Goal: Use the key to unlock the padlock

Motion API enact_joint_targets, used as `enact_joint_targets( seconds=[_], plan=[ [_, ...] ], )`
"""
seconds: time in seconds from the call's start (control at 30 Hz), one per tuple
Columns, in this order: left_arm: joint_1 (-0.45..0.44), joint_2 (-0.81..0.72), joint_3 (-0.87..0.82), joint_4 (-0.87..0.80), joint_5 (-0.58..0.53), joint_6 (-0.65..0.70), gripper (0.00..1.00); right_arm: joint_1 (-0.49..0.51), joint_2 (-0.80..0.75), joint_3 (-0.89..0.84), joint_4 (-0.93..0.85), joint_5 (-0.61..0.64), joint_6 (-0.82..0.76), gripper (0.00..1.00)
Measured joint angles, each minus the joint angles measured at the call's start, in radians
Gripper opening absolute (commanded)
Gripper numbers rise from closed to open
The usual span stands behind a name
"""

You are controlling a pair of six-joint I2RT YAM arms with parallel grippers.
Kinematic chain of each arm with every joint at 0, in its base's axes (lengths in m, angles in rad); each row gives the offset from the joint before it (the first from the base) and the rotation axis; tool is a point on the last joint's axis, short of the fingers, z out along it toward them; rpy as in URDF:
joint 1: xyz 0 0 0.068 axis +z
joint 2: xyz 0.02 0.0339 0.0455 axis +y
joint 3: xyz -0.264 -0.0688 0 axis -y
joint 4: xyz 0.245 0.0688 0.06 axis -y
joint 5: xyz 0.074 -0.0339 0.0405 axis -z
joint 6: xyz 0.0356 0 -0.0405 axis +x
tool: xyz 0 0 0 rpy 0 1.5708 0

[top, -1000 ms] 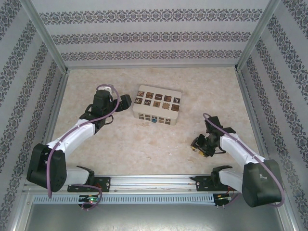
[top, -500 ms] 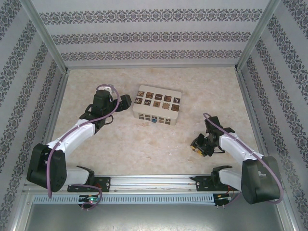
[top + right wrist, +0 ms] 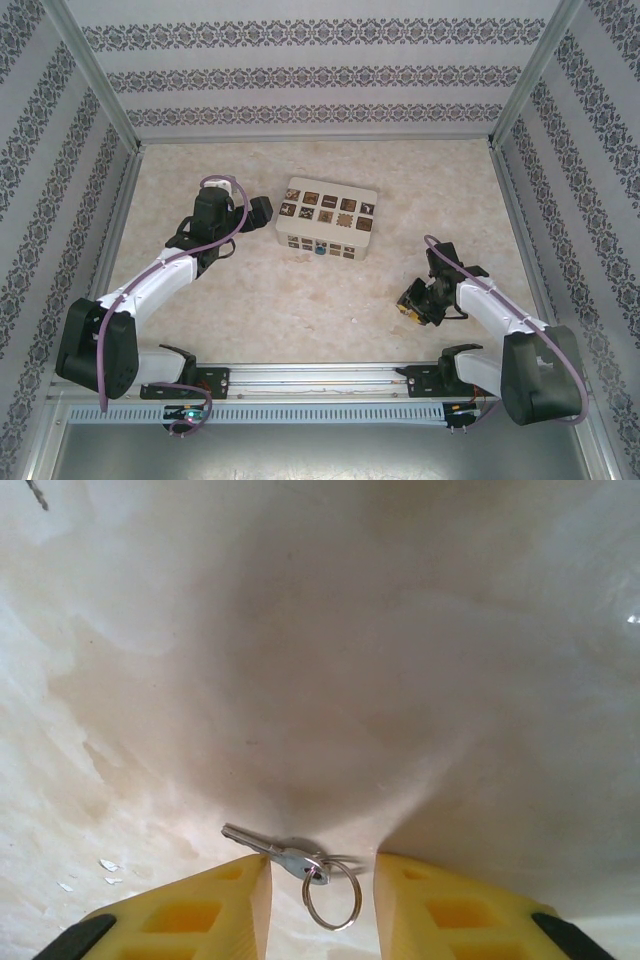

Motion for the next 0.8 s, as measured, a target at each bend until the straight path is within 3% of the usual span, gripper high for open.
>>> enact_joint_targets(
  seconds=[0.5,0.8],
  plan=[
    [0.000,0.000,0.000,-0.002,-0.005,0.011,0.99,0.015,0.004,-0.002,0.023,-0.023,0.000,0.29],
    [0.000,0.000,0.000,-0.008,-0.009,0.015,0.99,0.015,0.041,0.003,0.018,-0.018,0.000,0.18]
  ],
)
